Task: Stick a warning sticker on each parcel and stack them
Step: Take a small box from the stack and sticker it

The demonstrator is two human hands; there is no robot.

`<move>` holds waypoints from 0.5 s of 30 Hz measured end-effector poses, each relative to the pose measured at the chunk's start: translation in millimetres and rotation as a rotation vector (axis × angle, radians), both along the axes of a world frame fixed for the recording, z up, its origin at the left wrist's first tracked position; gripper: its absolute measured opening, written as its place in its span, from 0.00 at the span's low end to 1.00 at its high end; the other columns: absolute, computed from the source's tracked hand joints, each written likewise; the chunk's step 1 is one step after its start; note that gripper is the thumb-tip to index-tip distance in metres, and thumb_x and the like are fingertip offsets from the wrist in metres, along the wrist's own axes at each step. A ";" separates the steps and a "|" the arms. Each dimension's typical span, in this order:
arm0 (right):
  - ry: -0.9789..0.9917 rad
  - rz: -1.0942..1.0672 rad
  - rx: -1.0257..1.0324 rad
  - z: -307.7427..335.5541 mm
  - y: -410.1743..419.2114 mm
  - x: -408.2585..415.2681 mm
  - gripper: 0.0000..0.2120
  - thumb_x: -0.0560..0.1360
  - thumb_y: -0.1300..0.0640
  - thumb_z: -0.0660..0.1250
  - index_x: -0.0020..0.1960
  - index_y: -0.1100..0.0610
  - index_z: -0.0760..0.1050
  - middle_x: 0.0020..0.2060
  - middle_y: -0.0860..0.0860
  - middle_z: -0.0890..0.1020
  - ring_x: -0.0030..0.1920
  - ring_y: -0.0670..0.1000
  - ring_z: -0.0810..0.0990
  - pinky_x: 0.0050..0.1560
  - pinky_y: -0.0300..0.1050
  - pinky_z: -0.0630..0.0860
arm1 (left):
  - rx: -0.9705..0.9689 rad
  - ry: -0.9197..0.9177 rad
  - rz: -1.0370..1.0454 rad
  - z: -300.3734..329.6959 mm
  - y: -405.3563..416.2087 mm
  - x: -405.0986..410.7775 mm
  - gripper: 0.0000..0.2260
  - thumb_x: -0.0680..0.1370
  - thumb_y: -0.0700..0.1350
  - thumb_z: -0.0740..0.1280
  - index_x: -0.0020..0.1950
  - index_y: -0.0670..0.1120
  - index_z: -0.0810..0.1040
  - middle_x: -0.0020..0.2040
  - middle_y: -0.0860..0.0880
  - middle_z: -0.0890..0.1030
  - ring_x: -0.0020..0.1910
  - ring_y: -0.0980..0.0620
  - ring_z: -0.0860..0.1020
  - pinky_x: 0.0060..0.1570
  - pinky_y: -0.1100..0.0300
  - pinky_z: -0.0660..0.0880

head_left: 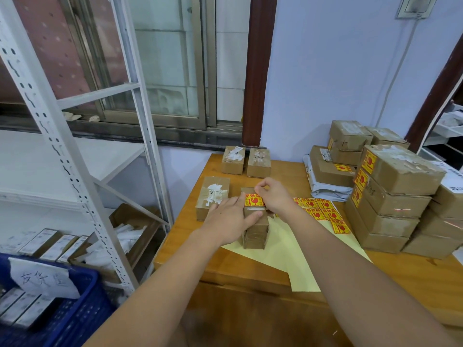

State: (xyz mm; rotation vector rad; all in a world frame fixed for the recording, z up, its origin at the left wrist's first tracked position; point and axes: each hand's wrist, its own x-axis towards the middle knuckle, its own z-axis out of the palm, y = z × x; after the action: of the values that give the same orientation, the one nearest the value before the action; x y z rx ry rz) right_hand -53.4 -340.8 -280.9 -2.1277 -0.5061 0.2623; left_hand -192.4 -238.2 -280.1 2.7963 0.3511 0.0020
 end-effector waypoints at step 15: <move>0.406 0.257 0.274 -7.7 -32.4 -17.7 0.33 0.82 0.54 0.66 0.82 0.49 0.55 0.80 0.50 0.61 0.73 0.51 0.71 0.51 0.39 0.77 | 0.069 -0.101 0.010 -7.4 3.9 -1.8 0.35 0.82 0.69 0.49 0.84 0.52 0.55 0.81 0.51 0.62 0.80 0.49 0.58 0.77 0.46 0.55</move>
State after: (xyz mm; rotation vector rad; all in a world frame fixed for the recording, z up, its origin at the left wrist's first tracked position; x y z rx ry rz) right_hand -71.1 -373.2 -288.6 -1.6838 -0.5377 0.7113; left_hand -194.2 -234.2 -287.5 2.8490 0.3460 0.1592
